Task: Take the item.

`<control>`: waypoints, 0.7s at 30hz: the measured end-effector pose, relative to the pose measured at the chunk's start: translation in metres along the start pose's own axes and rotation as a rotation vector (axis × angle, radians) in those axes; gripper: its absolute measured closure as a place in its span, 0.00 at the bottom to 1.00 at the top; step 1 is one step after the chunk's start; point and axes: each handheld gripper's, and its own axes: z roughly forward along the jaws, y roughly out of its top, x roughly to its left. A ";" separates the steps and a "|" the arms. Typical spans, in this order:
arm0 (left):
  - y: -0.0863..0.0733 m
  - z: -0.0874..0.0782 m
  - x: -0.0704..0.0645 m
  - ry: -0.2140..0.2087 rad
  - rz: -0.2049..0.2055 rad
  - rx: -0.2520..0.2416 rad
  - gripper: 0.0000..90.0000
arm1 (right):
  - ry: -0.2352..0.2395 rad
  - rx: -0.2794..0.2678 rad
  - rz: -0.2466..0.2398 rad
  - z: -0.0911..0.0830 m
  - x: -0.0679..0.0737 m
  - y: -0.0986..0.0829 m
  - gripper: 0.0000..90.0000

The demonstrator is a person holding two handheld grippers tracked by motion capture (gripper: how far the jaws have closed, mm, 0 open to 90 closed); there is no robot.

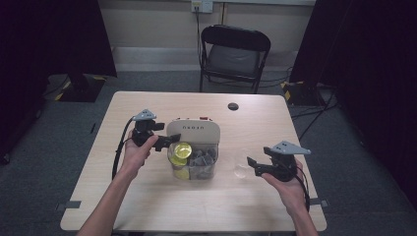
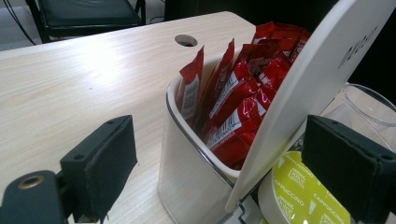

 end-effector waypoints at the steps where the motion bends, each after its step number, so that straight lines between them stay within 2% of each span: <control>1: 0.000 0.000 0.000 0.000 0.000 -0.001 0.11 | 0.005 -0.003 -0.008 0.001 0.002 0.002 0.30; 13: 0.000 -0.001 0.001 0.003 -0.013 -0.001 0.10 | 0.125 -0.024 -0.049 0.018 0.032 0.026 0.39; 21: 0.001 -0.001 0.001 0.001 -0.014 0.002 0.09 | 0.208 -0.011 -0.085 0.036 0.050 0.042 0.41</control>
